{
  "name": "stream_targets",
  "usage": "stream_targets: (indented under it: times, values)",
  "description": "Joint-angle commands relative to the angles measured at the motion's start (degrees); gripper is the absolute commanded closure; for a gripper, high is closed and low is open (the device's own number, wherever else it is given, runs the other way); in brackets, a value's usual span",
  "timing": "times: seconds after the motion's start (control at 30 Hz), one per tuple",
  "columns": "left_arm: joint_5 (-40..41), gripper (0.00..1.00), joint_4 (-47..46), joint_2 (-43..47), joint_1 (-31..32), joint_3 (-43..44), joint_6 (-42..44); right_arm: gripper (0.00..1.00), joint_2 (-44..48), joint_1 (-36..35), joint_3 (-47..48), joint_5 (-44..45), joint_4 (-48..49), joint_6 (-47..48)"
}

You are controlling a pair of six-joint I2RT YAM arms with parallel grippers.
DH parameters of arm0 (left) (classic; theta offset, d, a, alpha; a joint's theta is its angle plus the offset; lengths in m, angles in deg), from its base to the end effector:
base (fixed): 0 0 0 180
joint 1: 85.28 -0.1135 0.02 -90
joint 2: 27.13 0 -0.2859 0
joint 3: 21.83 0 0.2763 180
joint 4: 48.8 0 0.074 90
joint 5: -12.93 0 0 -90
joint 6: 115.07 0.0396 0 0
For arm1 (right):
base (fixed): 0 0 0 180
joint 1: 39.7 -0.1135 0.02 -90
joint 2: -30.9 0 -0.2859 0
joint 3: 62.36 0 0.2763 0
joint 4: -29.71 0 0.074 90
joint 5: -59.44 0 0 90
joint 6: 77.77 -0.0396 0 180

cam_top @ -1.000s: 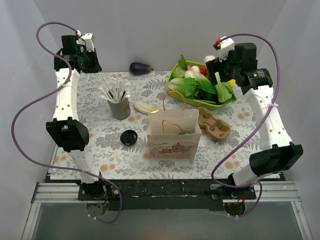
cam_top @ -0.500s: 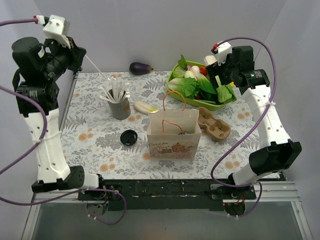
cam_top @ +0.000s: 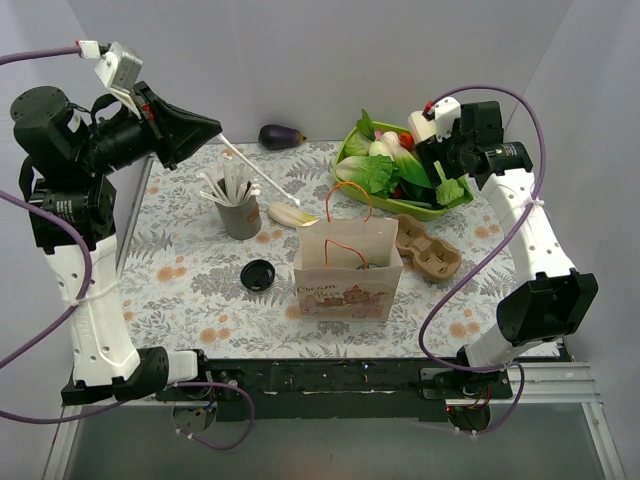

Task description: Pack the takeout coffee

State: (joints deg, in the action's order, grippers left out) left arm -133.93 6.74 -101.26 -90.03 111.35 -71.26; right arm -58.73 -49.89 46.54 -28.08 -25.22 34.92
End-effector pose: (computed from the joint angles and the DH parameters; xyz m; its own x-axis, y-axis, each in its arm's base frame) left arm 0.1815 -0.0182 0.6313 -0.5261 -0.4396 -0.7280 0.5893 0.4287 -0.6848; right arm 0.3657 0.0640 0.4244 -0.4745 -0.4769 -0.7399 -0.3525 0.8732 -0.3367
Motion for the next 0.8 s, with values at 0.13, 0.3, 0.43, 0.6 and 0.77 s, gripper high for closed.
stream_targets:
  times: [0.13, 0.3, 0.43, 0.6, 0.77]
  values:
    - [-10.11, 1.0, -4.5, -0.67, 6.14, -8.47, -10.93, 0.09, 0.68, 1.32, -3.28, -0.99, 1.79, -0.55]
    - [-9.15, 1.0, -7.32, -0.05, 10.9, -15.07, -12.87, 0.09, 1.12, 1.58, -4.42, -1.25, 2.14, -0.64]
    - [-6.86, 1.0, -7.15, -0.75, 15.2, -19.56, -12.25, 0.09, 1.38, 1.76, -4.51, -1.34, 2.14, -0.73]
    - [-4.76, 0.32, -5.83, -3.91, 16.71, -19.75, -9.98, 0.04, 1.65, 1.85, -3.11, -3.71, 0.04, -1.95]
    - [9.43, 0.17, -1.88, -6.55, 16.44, -12.28, -2.86, 0.02, 3.23, 1.85, -1.09, 0.32, -0.32, -8.62]
